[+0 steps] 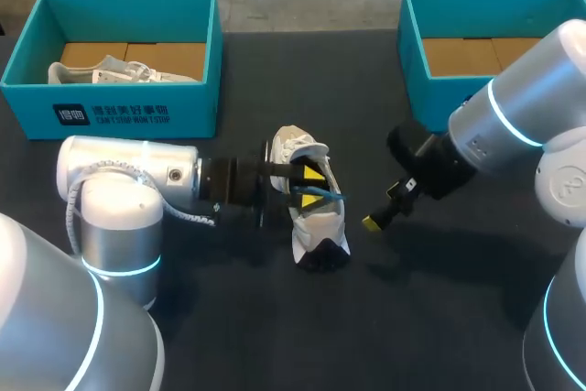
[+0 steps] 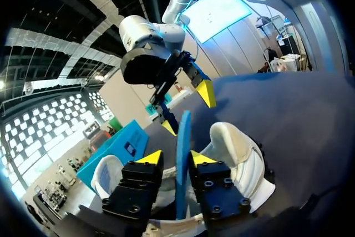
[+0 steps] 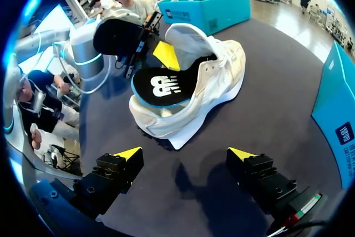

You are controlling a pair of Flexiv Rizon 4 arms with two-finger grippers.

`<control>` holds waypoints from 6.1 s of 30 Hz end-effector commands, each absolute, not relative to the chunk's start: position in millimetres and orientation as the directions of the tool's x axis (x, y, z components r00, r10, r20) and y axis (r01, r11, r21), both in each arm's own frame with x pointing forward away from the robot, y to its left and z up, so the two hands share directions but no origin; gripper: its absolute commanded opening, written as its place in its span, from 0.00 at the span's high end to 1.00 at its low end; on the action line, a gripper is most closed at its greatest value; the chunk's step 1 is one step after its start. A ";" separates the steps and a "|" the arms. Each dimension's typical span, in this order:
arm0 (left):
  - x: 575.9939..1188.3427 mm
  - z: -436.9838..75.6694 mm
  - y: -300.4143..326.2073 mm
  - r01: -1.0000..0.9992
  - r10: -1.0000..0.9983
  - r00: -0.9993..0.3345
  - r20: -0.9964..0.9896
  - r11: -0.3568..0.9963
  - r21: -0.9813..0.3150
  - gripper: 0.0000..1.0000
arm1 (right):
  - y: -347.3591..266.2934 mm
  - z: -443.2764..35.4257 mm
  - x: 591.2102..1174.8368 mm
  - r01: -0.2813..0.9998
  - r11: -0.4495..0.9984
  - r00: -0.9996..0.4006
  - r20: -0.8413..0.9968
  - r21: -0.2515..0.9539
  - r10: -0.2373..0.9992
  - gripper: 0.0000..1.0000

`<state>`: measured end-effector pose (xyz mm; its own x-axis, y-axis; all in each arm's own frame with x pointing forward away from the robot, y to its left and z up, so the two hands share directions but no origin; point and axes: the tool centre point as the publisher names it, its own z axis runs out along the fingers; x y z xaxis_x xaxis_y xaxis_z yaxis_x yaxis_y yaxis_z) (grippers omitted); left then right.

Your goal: Take the shoe out of the shoebox, open the shoe tongue, remove and reinsert the insole, then place the shoe into the shoebox

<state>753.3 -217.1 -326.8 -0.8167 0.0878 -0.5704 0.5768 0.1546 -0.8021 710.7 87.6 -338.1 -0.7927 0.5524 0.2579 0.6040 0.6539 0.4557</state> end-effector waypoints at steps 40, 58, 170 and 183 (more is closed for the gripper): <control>745.2 -322.5 -207.6 0.612 0.136 -0.791 -0.597 0.162 -0.774 0.54 | 94.3 -337.9 711.5 0.602 0.659 -0.794 0.249 0.451 0.555 0.00; 731.3 -341.2 -202.8 0.578 0.220 -0.813 -0.540 0.186 -0.795 1.00 | 97.3 -339.3 708.3 0.607 0.654 -0.790 0.252 0.452 0.560 0.00; 758.9 -279.5 -170.1 0.769 0.932 -0.193 -0.306 -0.050 -0.637 1.00 | 26.3 -218.8 732.4 0.542 0.753 -0.838 0.163 0.373 0.522 0.00; 767.6 -285.7 -170.1 0.817 0.977 -0.027 -0.210 -0.100 -0.568 1.00 | 25.2 -209.1 741.5 0.524 0.763 -0.845 0.123 0.379 0.520 0.00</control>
